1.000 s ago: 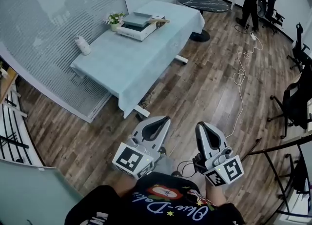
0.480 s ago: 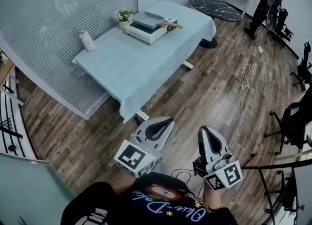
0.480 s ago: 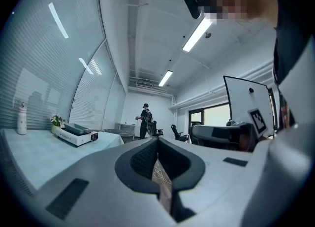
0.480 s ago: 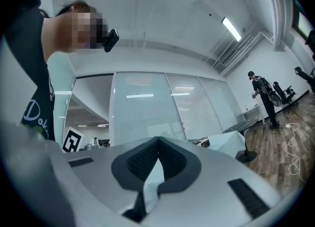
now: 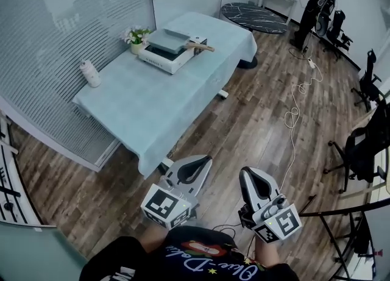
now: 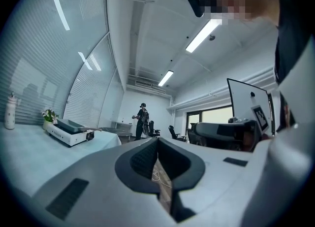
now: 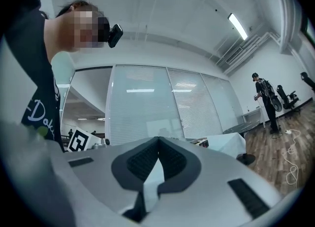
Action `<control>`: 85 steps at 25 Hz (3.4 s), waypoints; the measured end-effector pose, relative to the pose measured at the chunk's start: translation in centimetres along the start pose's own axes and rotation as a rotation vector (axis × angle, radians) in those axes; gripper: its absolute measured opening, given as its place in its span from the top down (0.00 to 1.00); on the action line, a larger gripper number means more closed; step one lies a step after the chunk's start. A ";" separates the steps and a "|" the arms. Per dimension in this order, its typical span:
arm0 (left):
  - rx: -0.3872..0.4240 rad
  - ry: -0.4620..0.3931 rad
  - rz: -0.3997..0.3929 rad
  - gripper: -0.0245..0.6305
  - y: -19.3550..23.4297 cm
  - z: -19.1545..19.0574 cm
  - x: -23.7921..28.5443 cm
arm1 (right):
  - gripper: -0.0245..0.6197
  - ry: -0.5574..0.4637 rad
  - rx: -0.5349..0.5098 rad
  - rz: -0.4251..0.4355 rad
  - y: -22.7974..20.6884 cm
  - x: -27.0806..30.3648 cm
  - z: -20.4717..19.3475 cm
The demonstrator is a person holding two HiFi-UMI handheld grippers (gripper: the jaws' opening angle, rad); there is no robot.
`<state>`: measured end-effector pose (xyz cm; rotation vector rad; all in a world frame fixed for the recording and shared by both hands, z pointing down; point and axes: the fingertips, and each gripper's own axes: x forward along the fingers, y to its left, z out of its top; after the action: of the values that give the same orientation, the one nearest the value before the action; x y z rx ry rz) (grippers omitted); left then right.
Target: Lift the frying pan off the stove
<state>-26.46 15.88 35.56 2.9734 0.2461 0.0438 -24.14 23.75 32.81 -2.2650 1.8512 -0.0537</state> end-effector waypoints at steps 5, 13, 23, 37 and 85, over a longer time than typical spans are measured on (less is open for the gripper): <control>-0.001 0.002 -0.024 0.96 0.7 0.1 1.8 | 0.96 -0.017 0.000 -0.067 -2.1 0.3 0.8; -0.005 -0.010 -0.066 0.96 1.0 0.1 2.9 | 0.96 -0.015 -0.018 -0.109 -2.4 0.0 1.1; -0.025 -0.032 -0.039 0.95 3.0 0.4 3.7 | 0.96 0.024 -0.016 -0.085 -3.7 2.3 0.6; -0.002 -0.039 0.191 0.96 11.3 1.6 8.2 | 0.96 0.076 0.022 0.138 -10.1 12.3 0.3; 0.060 -0.002 0.512 0.95 16.8 3.2 29.9 | 0.96 0.068 0.168 0.451 -34.1 19.7 2.4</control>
<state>5.85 3.97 35.53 3.0088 -0.5253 0.0938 13.19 11.29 34.74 -1.7132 2.2523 -0.2063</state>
